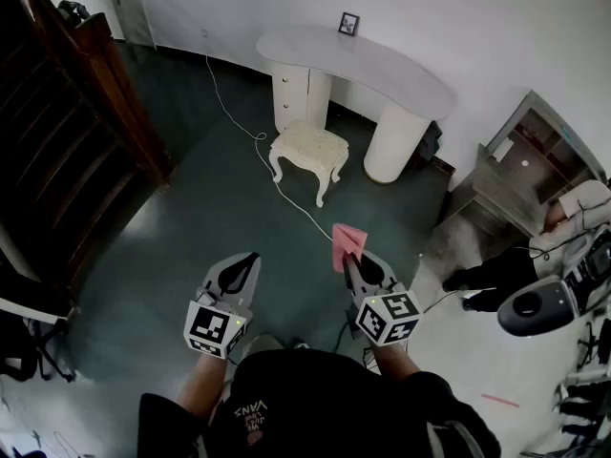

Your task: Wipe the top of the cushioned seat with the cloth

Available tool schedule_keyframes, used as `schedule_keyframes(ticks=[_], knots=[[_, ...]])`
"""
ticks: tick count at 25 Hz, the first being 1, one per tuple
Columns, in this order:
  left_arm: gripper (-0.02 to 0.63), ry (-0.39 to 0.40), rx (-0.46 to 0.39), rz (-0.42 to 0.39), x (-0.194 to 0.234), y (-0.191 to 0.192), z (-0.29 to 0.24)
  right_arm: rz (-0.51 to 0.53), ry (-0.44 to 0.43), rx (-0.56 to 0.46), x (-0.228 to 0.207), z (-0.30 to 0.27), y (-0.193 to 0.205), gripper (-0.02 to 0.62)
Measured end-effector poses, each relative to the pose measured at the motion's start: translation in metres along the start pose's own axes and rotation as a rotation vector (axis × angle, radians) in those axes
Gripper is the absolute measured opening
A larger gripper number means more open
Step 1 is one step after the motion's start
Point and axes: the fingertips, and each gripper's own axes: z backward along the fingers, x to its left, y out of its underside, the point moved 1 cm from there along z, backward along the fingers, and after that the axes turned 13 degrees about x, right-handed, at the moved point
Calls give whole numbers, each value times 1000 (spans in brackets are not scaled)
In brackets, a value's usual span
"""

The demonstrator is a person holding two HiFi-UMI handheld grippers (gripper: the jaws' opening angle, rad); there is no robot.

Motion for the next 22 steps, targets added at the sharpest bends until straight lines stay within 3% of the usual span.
schedule_keyframes(ticks=[5,12,22], knots=[[17,3,13,26,-3,4,-5,-47,-41,-7,-6,-3,0,25],[18,17,21,28,23,7,-24,-74,-19,-4,-14,-31,-5,26],[18,75,21,9,127,5,-80,-112,54,-8,-22,-123,-43,26]])
